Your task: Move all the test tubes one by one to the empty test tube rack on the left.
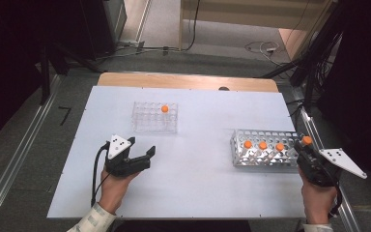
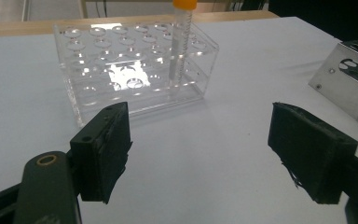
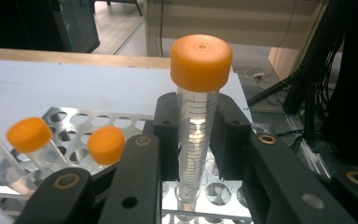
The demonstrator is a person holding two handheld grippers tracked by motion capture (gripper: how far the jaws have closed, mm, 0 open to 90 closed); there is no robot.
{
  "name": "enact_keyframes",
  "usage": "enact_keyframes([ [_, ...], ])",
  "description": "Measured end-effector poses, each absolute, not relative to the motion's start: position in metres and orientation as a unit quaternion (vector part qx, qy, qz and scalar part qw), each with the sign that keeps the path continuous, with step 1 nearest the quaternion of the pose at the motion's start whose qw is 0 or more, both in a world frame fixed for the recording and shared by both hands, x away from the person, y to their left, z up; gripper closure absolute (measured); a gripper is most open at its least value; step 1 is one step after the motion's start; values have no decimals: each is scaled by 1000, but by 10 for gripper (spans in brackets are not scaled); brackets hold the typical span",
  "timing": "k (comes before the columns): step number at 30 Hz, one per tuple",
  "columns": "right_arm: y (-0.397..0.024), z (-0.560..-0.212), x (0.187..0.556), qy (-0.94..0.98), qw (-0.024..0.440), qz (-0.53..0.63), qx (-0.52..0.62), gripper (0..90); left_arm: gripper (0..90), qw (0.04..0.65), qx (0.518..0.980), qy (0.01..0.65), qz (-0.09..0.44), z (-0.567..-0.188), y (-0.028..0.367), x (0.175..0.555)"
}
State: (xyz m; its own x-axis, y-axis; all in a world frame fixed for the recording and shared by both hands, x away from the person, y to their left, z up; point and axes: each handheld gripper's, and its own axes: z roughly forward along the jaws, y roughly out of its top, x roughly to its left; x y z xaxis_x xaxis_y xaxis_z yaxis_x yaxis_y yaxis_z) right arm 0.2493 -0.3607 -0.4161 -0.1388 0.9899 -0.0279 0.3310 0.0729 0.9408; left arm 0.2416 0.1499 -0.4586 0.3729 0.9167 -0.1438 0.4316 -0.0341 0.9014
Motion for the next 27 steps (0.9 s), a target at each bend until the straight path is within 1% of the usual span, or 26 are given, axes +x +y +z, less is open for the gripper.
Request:
enact_keyframes([
  [8, -355, -405, 229, 632, 380, 439, 514, 714, 209, 486, 672, 500, 251, -458, 151, 241],
  [14, -345, -413, 211, 664, 347, 437, 498, 715, 209, 486, 672, 499, 252, -457, 150, 240],
  [21, -315, -420, 199, 694, 316, 451, 464, 715, 210, 488, 672, 497, 250, -456, 147, 240],
  [27, -282, -426, 205, 720, 289, 458, 434, 714, 210, 490, 674, 493, 248, -456, 144, 239],
])
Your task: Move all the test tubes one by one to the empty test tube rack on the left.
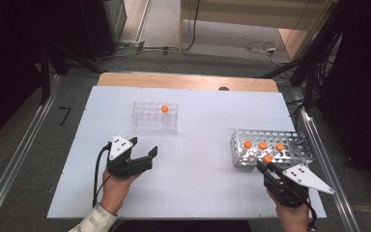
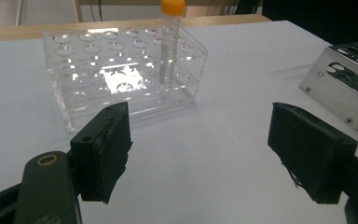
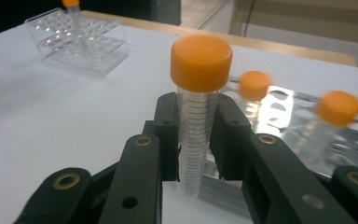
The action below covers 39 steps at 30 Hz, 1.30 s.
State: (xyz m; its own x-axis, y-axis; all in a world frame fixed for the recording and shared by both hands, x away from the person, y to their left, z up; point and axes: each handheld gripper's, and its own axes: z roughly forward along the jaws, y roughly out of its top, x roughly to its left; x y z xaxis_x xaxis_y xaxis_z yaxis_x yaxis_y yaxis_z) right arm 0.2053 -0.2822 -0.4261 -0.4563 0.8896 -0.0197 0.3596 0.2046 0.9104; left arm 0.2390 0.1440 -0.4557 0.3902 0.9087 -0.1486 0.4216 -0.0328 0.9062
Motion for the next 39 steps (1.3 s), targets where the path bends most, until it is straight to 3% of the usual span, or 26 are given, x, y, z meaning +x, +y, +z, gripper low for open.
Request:
enact_keyframes([
  [39, -119, -451, 257, 798, 214, 456, 332, 717, 293, 531, 703, 413, 230, -431, 100, 235],
])
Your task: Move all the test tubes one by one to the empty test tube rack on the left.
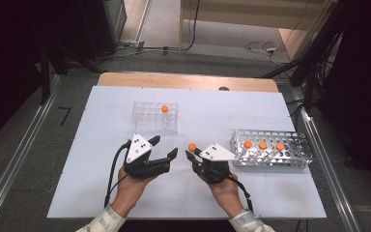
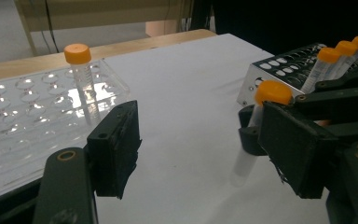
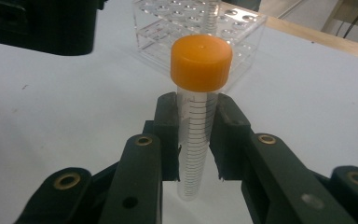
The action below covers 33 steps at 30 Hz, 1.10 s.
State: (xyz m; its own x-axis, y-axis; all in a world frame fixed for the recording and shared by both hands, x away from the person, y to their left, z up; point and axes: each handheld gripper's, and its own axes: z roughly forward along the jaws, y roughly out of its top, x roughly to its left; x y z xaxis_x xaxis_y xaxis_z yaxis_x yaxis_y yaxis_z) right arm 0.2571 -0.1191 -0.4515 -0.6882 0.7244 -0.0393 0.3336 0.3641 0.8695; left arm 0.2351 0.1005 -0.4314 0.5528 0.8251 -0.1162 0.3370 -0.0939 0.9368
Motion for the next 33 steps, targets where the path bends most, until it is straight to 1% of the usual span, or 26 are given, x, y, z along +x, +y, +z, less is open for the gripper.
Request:
enact_keyframes([
  [1, -116, -452, 258, 798, 214, 456, 330, 717, 303, 534, 703, 411, 227, -431, 100, 236],
  [8, -93, -452, 264, 803, 204, 460, 320, 717, 444, 553, 703, 395, 210, -427, 99, 240],
  [15, -75, -451, 266, 807, 196, 461, 312, 717, 540, 548, 712, 390, 201, -430, 99, 246],
  [24, -68, -449, 266, 809, 192, 463, 307, 717, 683, 539, 721, 391, 194, -435, 102, 251],
  [30, -68, -449, 267, 810, 190, 463, 306, 712, 698, 541, 718, 394, 193, -435, 103, 252],
  [31, -68, -448, 267, 810, 188, 464, 307, 692, 698, 541, 716, 395, 196, -434, 103, 252],
  [32, -69, -447, 267, 810, 186, 465, 306, 603, 698, 542, 716, 395, 196, -433, 104, 252],
  [33, -70, -447, 267, 810, 183, 464, 308, 547, 699, 544, 713, 396, 196, -432, 105, 253],
])
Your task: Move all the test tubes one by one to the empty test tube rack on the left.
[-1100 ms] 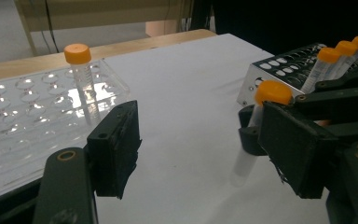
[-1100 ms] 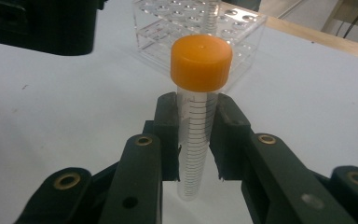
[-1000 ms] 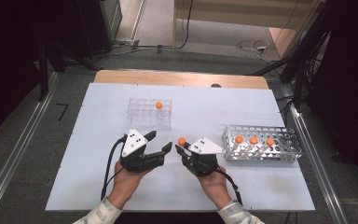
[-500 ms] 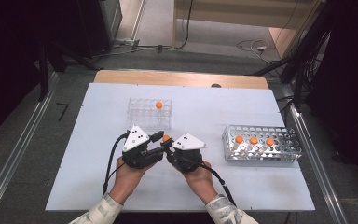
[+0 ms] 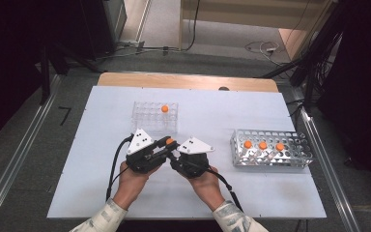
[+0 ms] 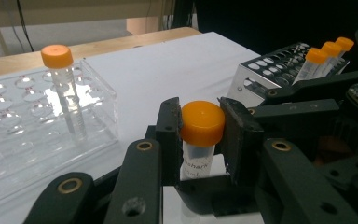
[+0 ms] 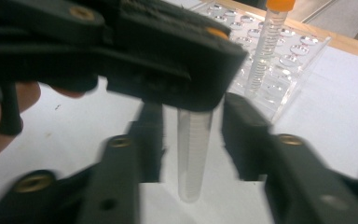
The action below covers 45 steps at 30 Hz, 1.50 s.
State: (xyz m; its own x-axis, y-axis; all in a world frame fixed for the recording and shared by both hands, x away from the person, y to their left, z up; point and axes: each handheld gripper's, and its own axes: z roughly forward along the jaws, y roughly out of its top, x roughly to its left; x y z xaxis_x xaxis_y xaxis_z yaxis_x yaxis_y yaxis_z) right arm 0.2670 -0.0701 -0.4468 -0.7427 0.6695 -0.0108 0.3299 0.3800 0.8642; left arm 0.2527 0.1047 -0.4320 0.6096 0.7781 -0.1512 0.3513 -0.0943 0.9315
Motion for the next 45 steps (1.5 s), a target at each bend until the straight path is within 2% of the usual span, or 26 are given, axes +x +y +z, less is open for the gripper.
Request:
enact_keyframes([
  [7, -86, -438, 265, 811, 181, 465, 306, 329, 699, 556, 686, 421, 207, -421, 121, 262],
  [10, -96, -436, 261, 815, 183, 456, 306, 283, 699, 555, 678, 429, 219, -415, 128, 267],
  [20, -129, -438, 245, 818, 177, 451, 311, 229, 699, 547, 659, 455, 241, -404, 143, 285],
  [45, -210, -449, 216, 804, 182, 442, 354, 224, 700, 534, 631, 481, 293, -389, 147, 326],
])
